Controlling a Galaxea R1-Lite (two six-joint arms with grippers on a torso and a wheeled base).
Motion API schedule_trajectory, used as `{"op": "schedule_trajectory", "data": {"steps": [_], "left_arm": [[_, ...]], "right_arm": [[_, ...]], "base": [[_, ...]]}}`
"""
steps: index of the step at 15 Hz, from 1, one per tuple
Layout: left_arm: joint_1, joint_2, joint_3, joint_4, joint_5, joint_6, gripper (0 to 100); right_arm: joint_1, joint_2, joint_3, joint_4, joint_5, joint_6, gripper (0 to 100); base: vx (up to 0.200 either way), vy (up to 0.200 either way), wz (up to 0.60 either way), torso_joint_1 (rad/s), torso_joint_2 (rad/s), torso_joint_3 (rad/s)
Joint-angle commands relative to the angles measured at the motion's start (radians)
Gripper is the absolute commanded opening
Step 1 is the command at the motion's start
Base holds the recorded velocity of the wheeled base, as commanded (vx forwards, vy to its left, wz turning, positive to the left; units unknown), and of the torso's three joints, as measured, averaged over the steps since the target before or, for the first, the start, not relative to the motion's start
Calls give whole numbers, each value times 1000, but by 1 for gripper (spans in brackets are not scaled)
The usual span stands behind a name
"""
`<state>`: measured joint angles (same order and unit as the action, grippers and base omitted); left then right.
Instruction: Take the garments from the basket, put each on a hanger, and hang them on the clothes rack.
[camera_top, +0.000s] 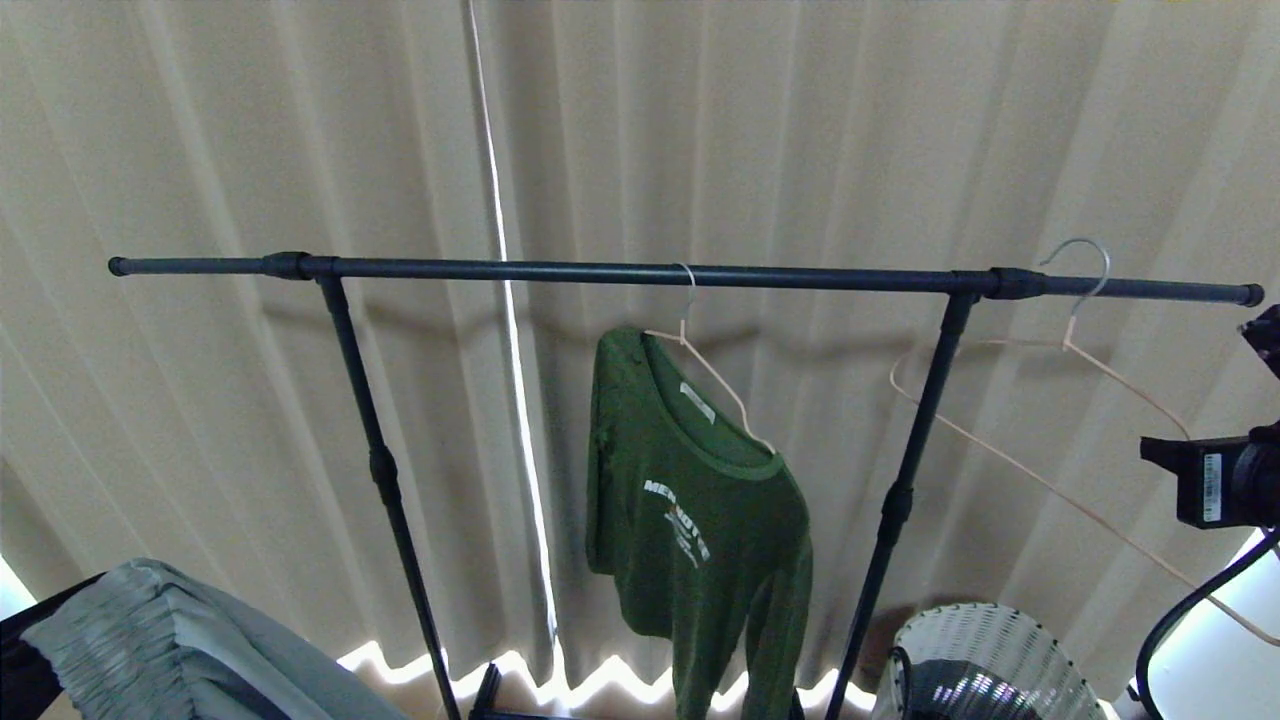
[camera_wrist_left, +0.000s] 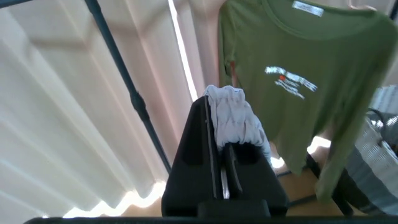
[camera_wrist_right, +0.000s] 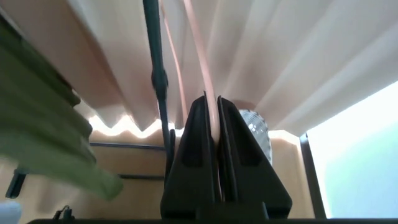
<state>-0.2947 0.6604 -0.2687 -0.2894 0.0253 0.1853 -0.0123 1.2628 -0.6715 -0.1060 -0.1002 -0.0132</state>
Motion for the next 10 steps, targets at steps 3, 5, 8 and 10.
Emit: {"op": "schedule_trajectory", "data": {"steps": [3,5,8,10], "left_arm": [[0,1,2,1,1,0,0],[0,1,5,-1,1,2,0],[0,2,9,-1,1,2,0],[-1,4,14,1,-1,3,0]], "right_arm": [[0,-51,43,0,-1,-1,0],[0,-56,49,0,1,-1,0],[0,-56,66,0,-1,1,0],[0,-63,84,-1,4,2,0]], "base": [[-200,0,0,-7,-1,2],[-200,0,0,-2,5,2],[-200,0,0,4,5,6],[-100,0,0,1,-1,1]]}}
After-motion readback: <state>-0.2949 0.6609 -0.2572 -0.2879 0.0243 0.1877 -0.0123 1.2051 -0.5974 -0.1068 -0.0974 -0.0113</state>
